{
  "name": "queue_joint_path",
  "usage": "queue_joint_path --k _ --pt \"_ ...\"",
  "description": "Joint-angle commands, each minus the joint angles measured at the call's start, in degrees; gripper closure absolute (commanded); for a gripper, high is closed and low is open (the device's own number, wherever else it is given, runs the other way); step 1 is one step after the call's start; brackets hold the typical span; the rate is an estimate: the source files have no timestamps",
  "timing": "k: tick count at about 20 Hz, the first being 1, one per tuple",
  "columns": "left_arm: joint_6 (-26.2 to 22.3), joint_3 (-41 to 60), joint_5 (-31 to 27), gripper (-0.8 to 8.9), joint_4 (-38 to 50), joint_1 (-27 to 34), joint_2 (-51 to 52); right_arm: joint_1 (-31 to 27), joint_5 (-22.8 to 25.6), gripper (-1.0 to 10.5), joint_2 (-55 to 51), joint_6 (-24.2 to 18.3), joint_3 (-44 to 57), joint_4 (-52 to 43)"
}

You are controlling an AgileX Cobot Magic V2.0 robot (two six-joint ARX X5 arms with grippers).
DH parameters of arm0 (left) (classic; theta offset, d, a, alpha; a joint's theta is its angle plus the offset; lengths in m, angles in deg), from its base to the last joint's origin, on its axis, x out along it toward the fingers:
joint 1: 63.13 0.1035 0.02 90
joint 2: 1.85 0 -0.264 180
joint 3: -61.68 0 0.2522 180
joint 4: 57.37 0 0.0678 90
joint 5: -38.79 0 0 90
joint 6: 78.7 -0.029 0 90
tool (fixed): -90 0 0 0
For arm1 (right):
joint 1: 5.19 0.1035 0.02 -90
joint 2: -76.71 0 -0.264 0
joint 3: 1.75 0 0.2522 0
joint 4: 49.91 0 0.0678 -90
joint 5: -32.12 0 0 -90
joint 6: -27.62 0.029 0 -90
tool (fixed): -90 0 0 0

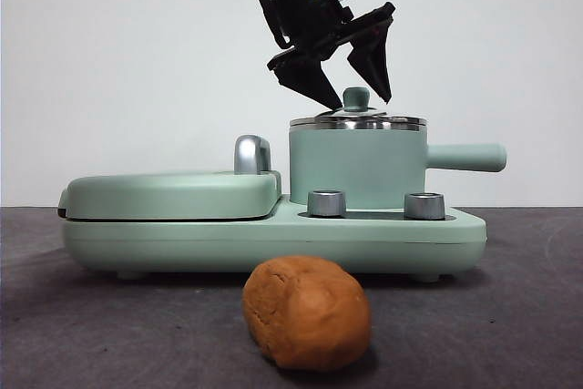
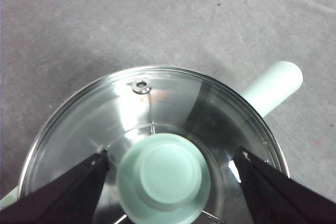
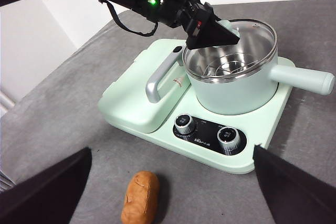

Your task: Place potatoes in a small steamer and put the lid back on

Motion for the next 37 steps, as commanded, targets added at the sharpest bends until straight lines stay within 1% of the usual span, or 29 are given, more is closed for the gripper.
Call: queue_joint_path --k 1,3,6,8,10,13,19,21,25,27,30,32,34,35,37 --pt "-0.79 -1.86 -0.33 4.48 -0.63 -0.68 -1.42 0.0 -0.02 4.6 0.26 0.0 -0.87 -0.42" --pt "-0.79 -1.86 -0.55 5.06 -1.22 -0.77 -1.42 0.0 -0.04 4.6 0.26 0.0 -0.87 -0.42" --pt "-0.79 -1.86 -0.57 5.19 -0.61 -0.83 -1.42 0.0 -0.04 4.6 0.26 0.02 -0.87 -0.42" --pt "-0.79 -1.86 -0.57 5.88 -0.7 -0.83 -1.42 0.0 -0.04 4.6 0.26 0.04 -0.87 -0.39" --pt "-0.79 -1.86 -0.57 6.16 -0.66 -0.83 -1.42 0.0 -0.04 4.6 0.26 0.04 -0.87 -0.39" --pt "-0.79 -1.84 -0.57 7.64 -0.61 -0.81 -1.42 0.0 -0.04 4.6 0.26 0.04 -0.87 -0.42" --pt "-0.74 -2.34 -0.55 7.64 -0.22 -0.79 -1.38 0.0 -0.02 4.6 0.26 0.02 -0.87 -0.42" --pt "-0.17 -3.87 -0.55 7.64 -1.44 -0.72 -1.29 0.0 -0.02 4.6 0.26 0.02 -0.87 -0.42" --pt "0.09 -10.05 -0.55 7.65 -6.01 -0.59 -1.18 0.0 0.13 4.6 0.26 0.28 -0.87 -0.37" --pt "0.15 -12.92 -0.55 7.66 -8.15 -0.46 -0.83 0.0 1.95 4.6 0.7 0.92 -0.87 -0.31" --pt "0.07 -14.64 -0.55 7.66 -10.38 0.15 1.11 0.55 1.86 4.6 3.06 1.68 -0.92 1.33" --pt "-0.17 -14.64 -0.55 7.69 -11.98 0.98 2.91 2.08 1.79 4.6 5.88 2.43 -0.94 2.6" --pt "-0.22 -14.64 -0.55 7.98 -14.34 2.54 4.87 4.9 2.08 4.6 8.92 2.8 -0.96 2.54" --pt "-0.37 -14.64 -0.55 7.98 -15.5 3.5 5.77 6.69 3.45 4.6 10.36 3.3 -1.01 2.51" --pt "-0.35 -14.64 -0.55 7.98 -17.33 5.73 7.52 11.32 7.78 4.6 13.68 4.79 -1.01 2.43"
